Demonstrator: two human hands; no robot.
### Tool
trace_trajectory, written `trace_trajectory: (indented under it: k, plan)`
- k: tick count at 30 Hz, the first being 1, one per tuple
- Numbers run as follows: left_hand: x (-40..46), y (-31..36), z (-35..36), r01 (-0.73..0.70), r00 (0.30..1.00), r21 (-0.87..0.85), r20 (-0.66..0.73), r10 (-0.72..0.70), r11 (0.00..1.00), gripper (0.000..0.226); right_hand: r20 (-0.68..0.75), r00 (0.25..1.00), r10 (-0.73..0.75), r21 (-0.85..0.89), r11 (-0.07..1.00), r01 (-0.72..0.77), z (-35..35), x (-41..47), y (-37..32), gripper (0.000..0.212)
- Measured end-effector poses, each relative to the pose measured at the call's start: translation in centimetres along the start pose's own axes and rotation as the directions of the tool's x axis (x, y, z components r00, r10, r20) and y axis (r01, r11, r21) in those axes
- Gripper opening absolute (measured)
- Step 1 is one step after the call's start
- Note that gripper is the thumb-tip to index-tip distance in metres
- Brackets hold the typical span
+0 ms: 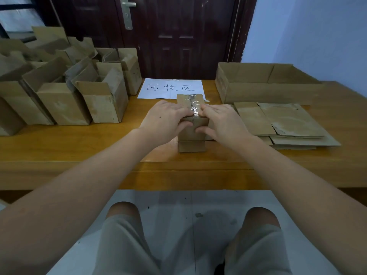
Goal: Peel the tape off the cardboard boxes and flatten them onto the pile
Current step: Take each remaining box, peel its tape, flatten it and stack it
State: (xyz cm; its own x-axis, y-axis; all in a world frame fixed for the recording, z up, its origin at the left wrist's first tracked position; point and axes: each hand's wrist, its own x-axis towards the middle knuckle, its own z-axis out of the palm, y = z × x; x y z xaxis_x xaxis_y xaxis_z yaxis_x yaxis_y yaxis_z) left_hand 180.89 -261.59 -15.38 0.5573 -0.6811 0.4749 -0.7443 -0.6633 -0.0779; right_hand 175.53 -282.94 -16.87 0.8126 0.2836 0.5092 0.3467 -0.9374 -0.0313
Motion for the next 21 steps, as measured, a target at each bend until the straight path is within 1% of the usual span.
trace_trajectory:
  k: [2,4,8,10,13,16,21]
  plan:
    - [-0.3,0.3,0.6,0.02,1.0,0.011,-0.016,-0.02,1.0,0.038,0.081,0.996,0.029,0.002,1.0,-0.029,-0.2,-0.1,0.1,0.06]
    - [-0.9,0.6,1.5,0.055,0.998,0.028,-0.039,-0.054,0.998,0.044,0.12,0.992,0.048,0.022,0.998,-0.051,-0.2,-0.4,0.1,0.07]
    - [-1.7,2.0,3.2,0.169,0.982,-0.023,-0.079,-0.17,0.985,0.073,0.146,0.987,0.067,0.103,0.991,-0.082,-0.2,-0.5,0.0,0.068]
    - [-1.5,2.8,3.7,0.227,0.968,-0.047,-0.097,-0.23,0.973,0.08,0.159,0.985,0.07,0.111,0.99,-0.088,-0.3,-0.7,0.1,0.068]
    - [-1.0,3.1,4.1,0.247,0.957,-0.035,-0.146,-0.249,0.968,0.075,0.167,0.984,0.062,0.122,0.989,-0.083,-0.3,-0.9,0.2,0.069]
    - [-1.1,2.8,4.3,0.2,0.963,-0.011,-0.181,-0.199,0.98,0.069,0.159,0.986,0.059,0.138,0.987,-0.081,-0.1,-1.0,0.3,0.067]
    - [-1.2,2.4,4.4,0.159,0.969,-0.005,-0.189,-0.157,0.987,0.064,0.154,0.986,0.067,0.155,0.984,-0.091,0.1,-1.1,0.4,0.066]
